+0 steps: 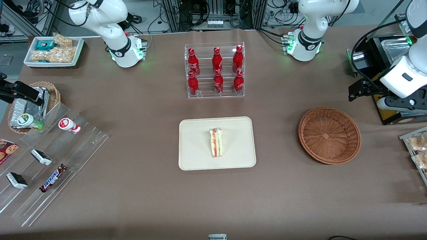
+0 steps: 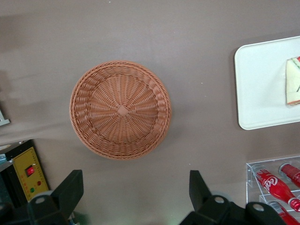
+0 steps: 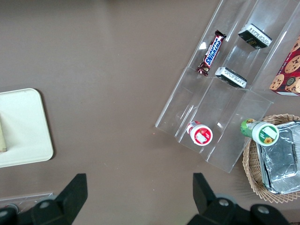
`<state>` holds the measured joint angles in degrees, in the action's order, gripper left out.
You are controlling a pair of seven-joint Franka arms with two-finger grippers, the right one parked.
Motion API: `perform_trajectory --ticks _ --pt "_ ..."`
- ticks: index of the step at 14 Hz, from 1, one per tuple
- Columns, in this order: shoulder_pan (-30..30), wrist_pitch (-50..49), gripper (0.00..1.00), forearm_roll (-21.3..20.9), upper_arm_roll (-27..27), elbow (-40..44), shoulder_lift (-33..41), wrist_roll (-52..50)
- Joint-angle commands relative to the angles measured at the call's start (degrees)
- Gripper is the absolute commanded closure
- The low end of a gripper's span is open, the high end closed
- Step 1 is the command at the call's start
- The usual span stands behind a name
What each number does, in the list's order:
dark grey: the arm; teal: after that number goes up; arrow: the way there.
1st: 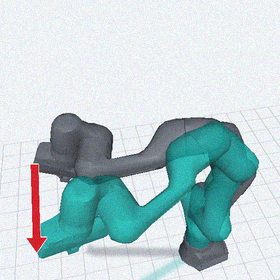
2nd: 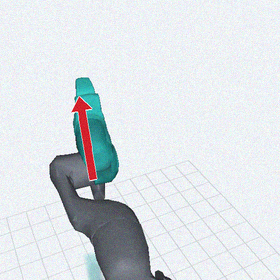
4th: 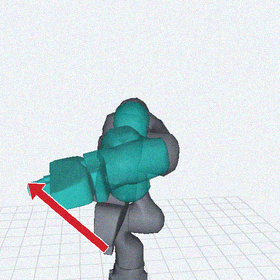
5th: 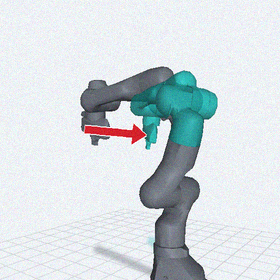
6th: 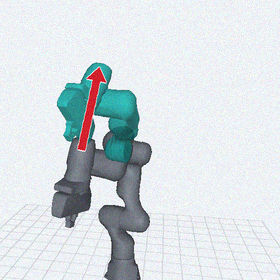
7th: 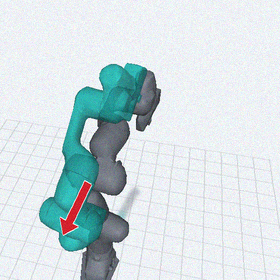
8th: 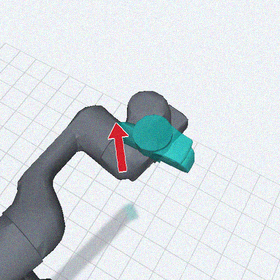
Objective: Place sandwich from basket to tray
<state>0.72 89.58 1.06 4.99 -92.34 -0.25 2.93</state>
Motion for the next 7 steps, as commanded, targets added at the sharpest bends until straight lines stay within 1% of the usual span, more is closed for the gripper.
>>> perform_trajectory --ticks 1,4,7 --pt "0.3 -3.0 0.0 1.1 0.2 1.1 0.2 0.3" --pt "0.4 -4.3 0.0 0.2 0.1 1.1 0.2 0.4" --pt "0.6 -4.4 0.0 0.2 0.0 1.1 0.2 0.4"
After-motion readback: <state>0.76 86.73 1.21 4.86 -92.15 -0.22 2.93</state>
